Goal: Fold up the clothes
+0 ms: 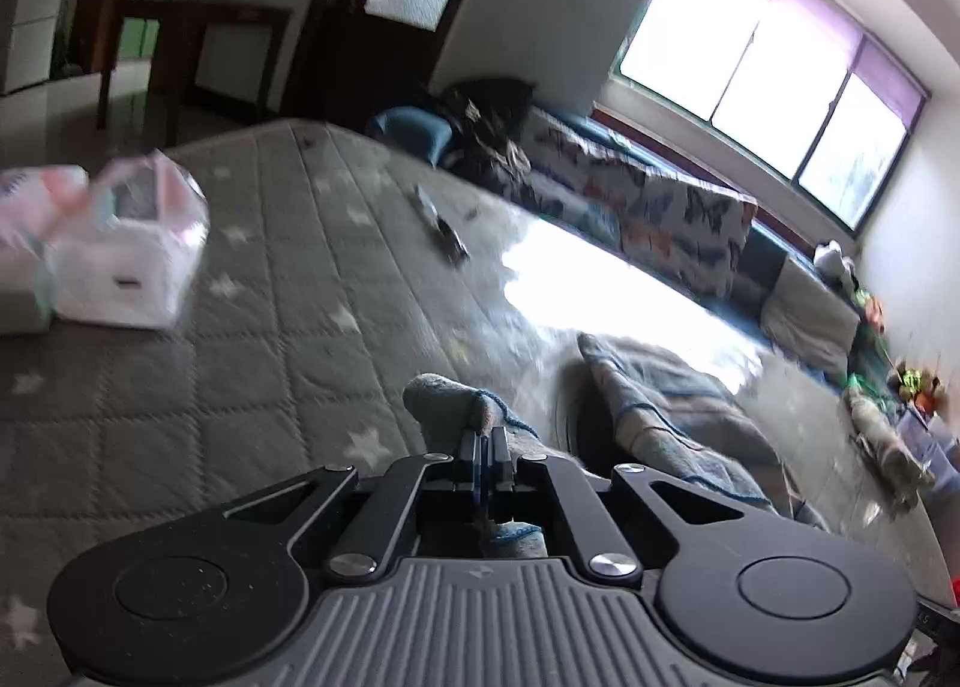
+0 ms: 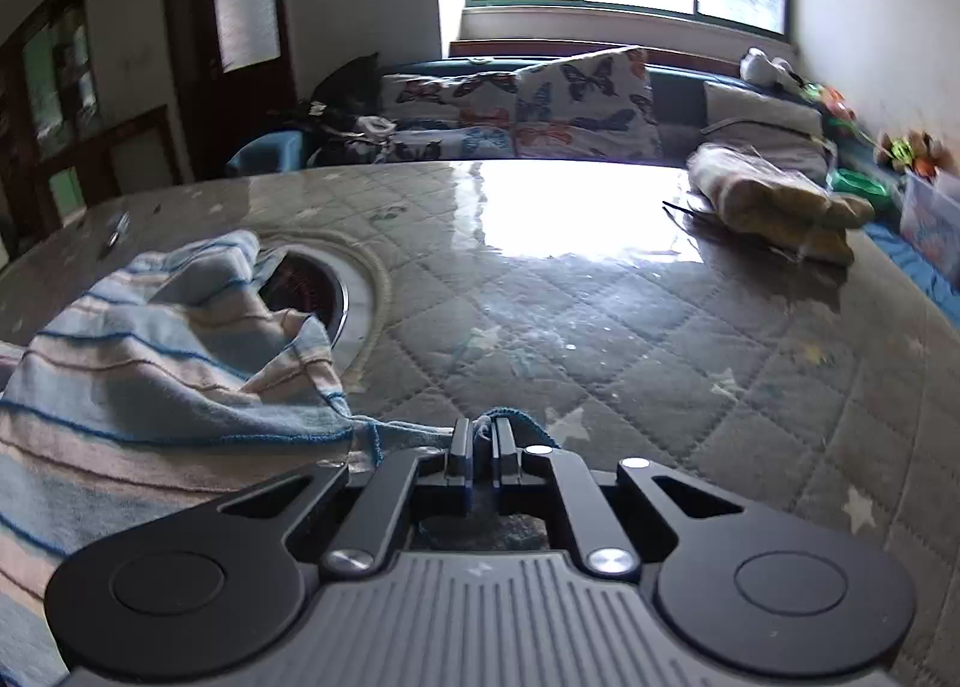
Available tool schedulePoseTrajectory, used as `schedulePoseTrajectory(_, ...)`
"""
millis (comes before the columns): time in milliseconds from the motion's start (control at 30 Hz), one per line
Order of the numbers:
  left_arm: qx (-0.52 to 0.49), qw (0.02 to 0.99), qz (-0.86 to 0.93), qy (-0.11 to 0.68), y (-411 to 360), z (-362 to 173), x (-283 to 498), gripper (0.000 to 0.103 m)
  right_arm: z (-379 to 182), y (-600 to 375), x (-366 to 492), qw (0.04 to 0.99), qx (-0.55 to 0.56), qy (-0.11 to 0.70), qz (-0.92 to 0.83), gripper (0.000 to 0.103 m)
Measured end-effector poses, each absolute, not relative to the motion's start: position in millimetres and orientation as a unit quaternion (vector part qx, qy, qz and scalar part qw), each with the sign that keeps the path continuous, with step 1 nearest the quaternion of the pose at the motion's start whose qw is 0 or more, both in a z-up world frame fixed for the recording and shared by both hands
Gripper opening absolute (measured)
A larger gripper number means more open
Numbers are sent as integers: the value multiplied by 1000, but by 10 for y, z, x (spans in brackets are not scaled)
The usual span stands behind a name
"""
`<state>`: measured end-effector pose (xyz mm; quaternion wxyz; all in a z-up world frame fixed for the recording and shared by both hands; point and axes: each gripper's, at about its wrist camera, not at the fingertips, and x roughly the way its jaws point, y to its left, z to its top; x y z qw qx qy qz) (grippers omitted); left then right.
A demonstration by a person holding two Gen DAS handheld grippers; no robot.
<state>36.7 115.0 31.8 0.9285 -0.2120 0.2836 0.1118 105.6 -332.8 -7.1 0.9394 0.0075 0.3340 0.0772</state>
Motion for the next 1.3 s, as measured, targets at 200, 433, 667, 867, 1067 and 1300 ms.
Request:
schedulePoseTrajectory(200,-209,930,160,255,1248,483,-69,1,-94,-3370,1026,944,11,329,33,4)
schedulePoseTrajectory(433,-221,913,212,271,1481,409,-470,2,-82,-3470,932,945,15,327,-20,4)
schedulePoseTrajectory(667,-224,899,193,324,1552,218,-492,7,-42,-3457,730,939,-12,344,-11,10)
schedulePoseTrajectory(867,-205,913,202,289,1577,471,-540,28,98,-3527,718,936,-10,351,19,15)
schedulePoseTrajectory(1067,-191,928,137,289,1295,540,-201,42,237,-3275,949,935,-18,346,75,22)
schedulePoseTrajectory(1300,-148,935,14,322,680,322,388,42,165,-2790,1502,921,-43,364,132,22)
